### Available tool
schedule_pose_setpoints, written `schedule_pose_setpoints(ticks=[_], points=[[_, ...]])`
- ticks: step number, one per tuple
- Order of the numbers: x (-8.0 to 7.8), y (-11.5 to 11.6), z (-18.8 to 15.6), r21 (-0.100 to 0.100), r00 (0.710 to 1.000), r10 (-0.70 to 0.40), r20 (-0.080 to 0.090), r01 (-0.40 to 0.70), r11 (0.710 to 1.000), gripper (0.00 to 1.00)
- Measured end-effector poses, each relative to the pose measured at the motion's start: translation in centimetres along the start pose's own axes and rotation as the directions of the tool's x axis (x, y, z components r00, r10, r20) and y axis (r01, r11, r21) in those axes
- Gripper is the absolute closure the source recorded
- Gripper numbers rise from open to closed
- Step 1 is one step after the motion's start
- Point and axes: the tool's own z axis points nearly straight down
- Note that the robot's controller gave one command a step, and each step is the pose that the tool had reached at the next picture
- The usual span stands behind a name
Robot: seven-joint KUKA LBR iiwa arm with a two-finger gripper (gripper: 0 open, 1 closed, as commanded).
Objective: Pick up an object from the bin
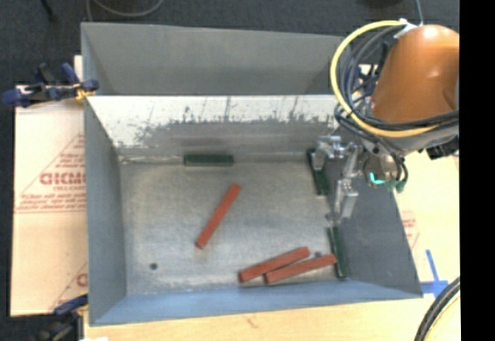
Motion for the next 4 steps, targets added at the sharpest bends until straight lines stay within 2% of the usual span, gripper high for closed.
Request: schedule_pose_setpoints(ticks=[1, 2, 3, 4], points=[[6.2, 3.0, 17.2, 0.008, 0.956, -0.293, 0.025, 0.292, 0.956, 0.00], [6.5, 1.7, 14.3, 0.000, 0.986, -0.166, 0.009, 0.166, 0.986, 0.00], [6.1, 0.7, 13.2, 0.001, 0.989, -0.145, 0.008, 0.145, 0.989, 0.00], [5.9, 1.1, 17.3, -0.002, 0.995, 0.095, 0.011, -0.095, 0.995, 0.00]])
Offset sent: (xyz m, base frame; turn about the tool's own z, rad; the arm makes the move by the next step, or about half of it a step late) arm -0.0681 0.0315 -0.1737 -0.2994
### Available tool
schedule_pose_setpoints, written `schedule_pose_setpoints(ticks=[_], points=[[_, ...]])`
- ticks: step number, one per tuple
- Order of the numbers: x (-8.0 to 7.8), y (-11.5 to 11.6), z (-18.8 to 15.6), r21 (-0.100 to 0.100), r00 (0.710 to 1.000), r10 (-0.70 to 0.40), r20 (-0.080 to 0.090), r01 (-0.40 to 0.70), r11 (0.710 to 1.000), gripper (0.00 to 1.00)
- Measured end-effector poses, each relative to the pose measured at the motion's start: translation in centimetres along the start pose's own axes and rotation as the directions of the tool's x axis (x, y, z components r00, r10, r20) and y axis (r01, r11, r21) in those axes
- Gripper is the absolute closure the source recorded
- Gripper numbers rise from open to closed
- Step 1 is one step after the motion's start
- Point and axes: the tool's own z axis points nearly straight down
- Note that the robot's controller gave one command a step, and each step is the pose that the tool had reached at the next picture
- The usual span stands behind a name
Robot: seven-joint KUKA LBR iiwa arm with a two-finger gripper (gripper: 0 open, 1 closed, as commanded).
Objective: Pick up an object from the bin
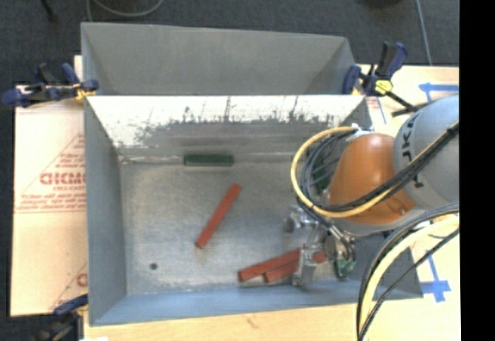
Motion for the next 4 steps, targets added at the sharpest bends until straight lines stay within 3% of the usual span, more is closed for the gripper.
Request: schedule_pose_setpoints(ticks=[1, 2, 3, 4], points=[[-0.2, -0.1, -0.1, 0.001, 1.000, -0.006, -0.001, 0.006, 1.000, 0.00], [-0.1, -0.1, 0.0, 0.002, 1.000, -0.008, -0.003, 0.008, 1.000, 1.00], [-0.3, -0.2, -2.9, 0.003, 1.000, -0.012, -0.002, 0.012, 1.000, 1.00], [-0.5, -0.3, -8.8, 0.002, 1.000, -0.015, 0.000, 0.015, 1.000, 1.00]])
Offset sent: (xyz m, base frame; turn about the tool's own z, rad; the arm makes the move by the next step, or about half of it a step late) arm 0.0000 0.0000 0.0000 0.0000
